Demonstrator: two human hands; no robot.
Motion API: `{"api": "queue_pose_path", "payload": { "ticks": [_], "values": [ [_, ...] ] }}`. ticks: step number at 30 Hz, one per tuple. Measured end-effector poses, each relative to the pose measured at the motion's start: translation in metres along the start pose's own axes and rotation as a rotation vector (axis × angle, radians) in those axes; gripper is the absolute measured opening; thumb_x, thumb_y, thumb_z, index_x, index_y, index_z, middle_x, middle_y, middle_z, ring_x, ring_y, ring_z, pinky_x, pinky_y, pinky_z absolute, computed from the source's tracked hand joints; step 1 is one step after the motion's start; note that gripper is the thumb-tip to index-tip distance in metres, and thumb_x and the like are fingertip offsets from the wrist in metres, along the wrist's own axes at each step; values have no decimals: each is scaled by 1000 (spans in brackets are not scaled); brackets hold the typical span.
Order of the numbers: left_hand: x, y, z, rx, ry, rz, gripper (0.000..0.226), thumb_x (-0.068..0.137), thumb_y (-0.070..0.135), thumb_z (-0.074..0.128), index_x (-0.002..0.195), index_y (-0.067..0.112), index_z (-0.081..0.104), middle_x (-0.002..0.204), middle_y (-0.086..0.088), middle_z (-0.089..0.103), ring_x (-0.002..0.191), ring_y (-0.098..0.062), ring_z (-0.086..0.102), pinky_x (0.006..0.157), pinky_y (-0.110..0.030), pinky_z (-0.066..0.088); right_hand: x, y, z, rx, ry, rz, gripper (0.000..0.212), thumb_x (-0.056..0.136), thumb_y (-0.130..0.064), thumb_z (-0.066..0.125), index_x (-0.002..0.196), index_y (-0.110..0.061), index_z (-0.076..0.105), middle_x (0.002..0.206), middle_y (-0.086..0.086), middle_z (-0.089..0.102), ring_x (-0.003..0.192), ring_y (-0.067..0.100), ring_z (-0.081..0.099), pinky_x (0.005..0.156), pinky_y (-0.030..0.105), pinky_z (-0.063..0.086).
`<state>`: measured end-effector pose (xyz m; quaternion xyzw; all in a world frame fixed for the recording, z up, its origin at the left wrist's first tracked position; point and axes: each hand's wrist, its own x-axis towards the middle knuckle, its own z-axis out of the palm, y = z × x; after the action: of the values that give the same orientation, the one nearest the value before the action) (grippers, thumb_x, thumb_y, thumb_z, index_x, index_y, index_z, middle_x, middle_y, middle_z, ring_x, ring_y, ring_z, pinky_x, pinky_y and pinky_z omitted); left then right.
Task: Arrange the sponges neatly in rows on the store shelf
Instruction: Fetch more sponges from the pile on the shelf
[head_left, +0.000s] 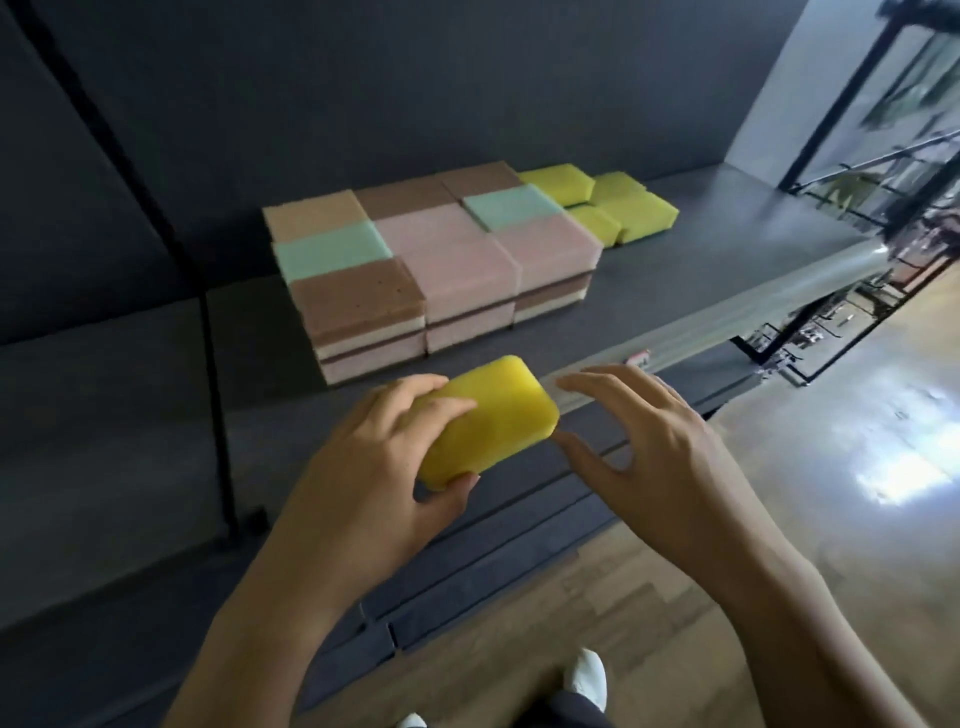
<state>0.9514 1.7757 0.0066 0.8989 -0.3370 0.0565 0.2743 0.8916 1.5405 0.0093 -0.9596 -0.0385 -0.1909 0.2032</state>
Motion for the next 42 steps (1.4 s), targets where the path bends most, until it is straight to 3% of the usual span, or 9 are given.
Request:
{"api": "queue_pose_path", "payload": {
  "ticks": [8,15,19,23,29,32,35,38,42],
  "values": [
    [100,74,69,-55,-23,65,52,80,40,68,130,31,56,138,16,44,120,-4,44,88,-22,41,-11,122,-63,-60,-16,112,41,90,-38,64,129,-24,60,127,-5,62,114,19,60,87,38,56],
    [163,125,111,-47,-18,51,52,80,38,70,129,29,57,138,12,46,120,-5,44,89,-21,37,4,203,-96,-55,-32,86,38,91,-38,64,127,-24,61,126,-6,60,113,19,59,84,40,56],
    [184,132,114,-22,-15,44,52,80,42,66,129,29,57,138,13,46,120,-6,45,90,-22,39,31,221,-99,-15,-25,34,43,90,-46,55,127,-25,61,126,-6,60,114,18,59,83,39,56],
    [208,129,112,2,-27,55,53,81,44,63,131,29,55,140,12,45,122,-9,47,92,-26,46,62,231,-95,0,-10,-26,46,90,-49,60,129,-25,60,129,-6,58,117,17,57,87,38,54],
    [252,113,110,6,-21,59,53,82,41,70,131,27,54,142,11,46,121,-9,50,89,-20,43,118,241,-88,-1,-104,-154,65,84,-58,66,140,-29,48,148,-5,42,137,16,40,103,41,46],
    [273,107,110,-9,-19,69,61,80,49,65,135,27,49,142,9,48,122,-6,46,90,-19,41,147,249,-83,-23,-163,-222,72,83,-63,64,144,-30,44,155,-7,37,145,15,31,108,45,42],
    [286,102,109,-29,-37,53,68,75,56,58,136,26,48,141,10,49,123,-7,48,91,-18,40,170,259,-78,-17,-193,-264,71,81,-60,67,141,-26,48,152,-7,42,142,12,37,106,45,44],
    [296,98,111,-18,-25,22,65,76,50,64,135,27,48,141,11,48,123,-7,48,91,-16,38,188,267,-73,-13,-217,-331,69,81,-59,63,141,-27,48,149,-8,47,138,11,42,104,42,47],
    [308,94,115,-21,-8,-31,70,74,62,46,135,29,47,142,15,45,121,4,38,92,-6,27,212,282,-67,8,-267,-427,67,83,-54,70,141,-29,47,148,-8,47,136,12,42,101,39,50]
  ]
}}
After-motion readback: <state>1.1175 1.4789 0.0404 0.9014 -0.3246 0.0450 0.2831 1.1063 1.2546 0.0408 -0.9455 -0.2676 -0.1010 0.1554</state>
